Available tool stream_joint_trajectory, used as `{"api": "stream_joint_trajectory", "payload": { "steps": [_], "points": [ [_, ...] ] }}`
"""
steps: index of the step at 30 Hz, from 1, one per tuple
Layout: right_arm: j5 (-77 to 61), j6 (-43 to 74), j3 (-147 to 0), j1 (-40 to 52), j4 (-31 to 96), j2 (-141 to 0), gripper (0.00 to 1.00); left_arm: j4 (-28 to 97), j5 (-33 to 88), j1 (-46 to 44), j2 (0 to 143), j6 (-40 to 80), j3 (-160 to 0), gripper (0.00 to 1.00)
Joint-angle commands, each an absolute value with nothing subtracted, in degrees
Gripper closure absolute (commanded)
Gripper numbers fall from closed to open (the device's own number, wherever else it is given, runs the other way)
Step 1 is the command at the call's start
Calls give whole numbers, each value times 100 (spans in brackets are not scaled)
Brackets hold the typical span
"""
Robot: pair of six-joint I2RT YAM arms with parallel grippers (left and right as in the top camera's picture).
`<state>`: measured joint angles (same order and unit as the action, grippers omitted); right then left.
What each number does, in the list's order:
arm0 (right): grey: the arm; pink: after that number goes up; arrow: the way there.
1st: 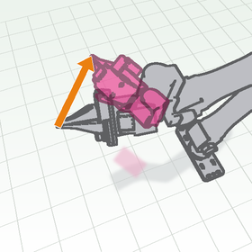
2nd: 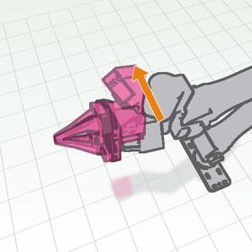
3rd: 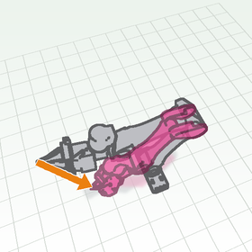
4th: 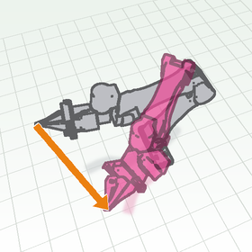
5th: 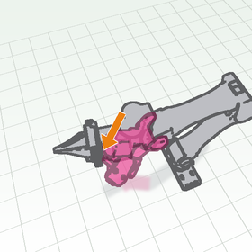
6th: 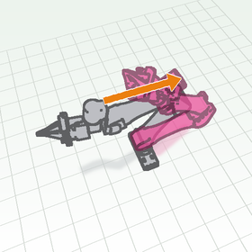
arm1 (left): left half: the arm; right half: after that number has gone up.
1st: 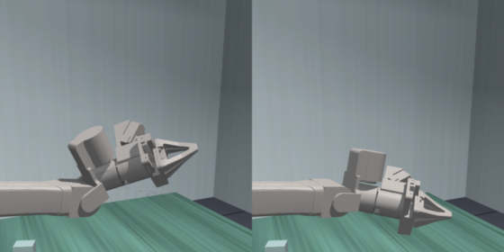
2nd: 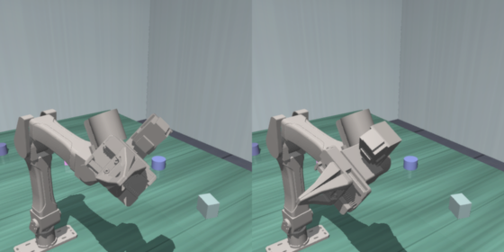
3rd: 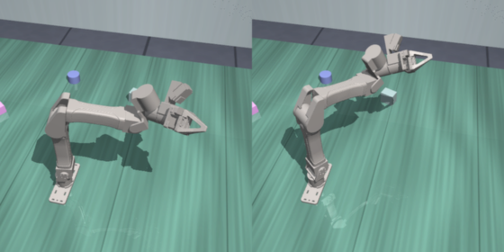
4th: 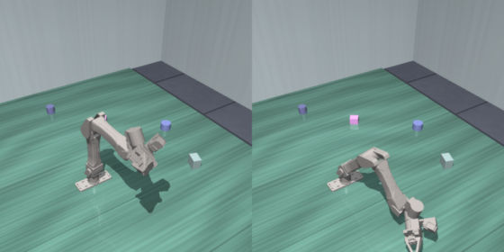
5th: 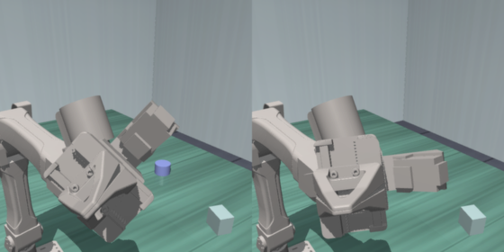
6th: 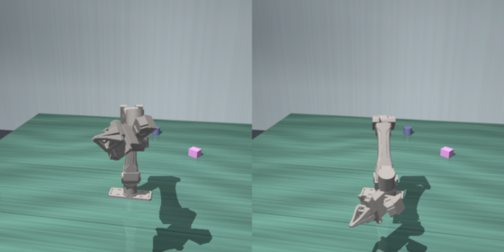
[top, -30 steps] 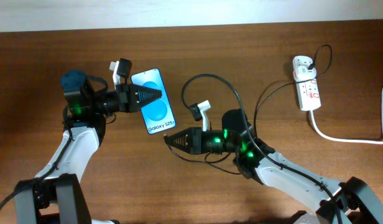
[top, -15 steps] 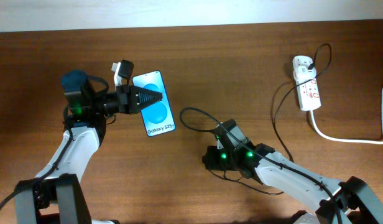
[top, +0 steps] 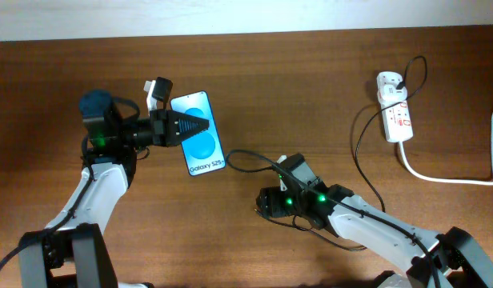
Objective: Plug charger to phone and switch on socket
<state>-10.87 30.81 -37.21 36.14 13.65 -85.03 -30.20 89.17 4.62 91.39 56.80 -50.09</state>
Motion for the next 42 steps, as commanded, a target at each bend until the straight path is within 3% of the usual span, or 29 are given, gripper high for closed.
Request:
{"api": "stream_joint_trajectory", "payload": {
  "steps": [1,5,6,11,14,18,21,29,32,34,36,42],
  "points": [
    [-1374,1892,-3710,3599,1424,-8490,25,-3037,9011,451,9091,5732,-4995,100],
    [-1347,972,-3708,3607,2187,-8425,25,-3037,9008,456,9091,5734,-4995,100],
    [-1345,773,-3710,3649,2228,-8427,19,-3037,8993,456,9091,5734,-4995,100],
    [-156,622,-3706,4525,2180,-8438,19,-3035,8724,458,9091,5741,-4995,100],
    [982,622,-3697,5124,2311,-8652,32,-3037,8694,458,9091,5892,-4995,100],
    [943,622,-3697,5175,1975,-9439,43,-3039,8595,937,9091,6082,-4995,100],
    [965,620,-3704,5172,1903,-9682,65,-3033,8691,1435,9091,6084,-4995,100],
    [1059,622,-3708,5162,2338,-9682,64,-3035,9011,1544,9091,6082,-4995,100],
    [1000,620,-3708,5164,2390,-9682,77,-3035,9011,1544,9091,6082,-4995,100],
    [792,615,-3708,5164,2383,-9682,80,-3035,9011,1544,9091,6084,-4995,100],
    [661,574,-3708,5164,2381,-9682,96,-3035,9011,1544,9091,6082,-4995,100],
    [191,692,-4475,5052,2945,-9679,96,-3035,9011,1544,9091,6082,-4995,100]
  ]
}}
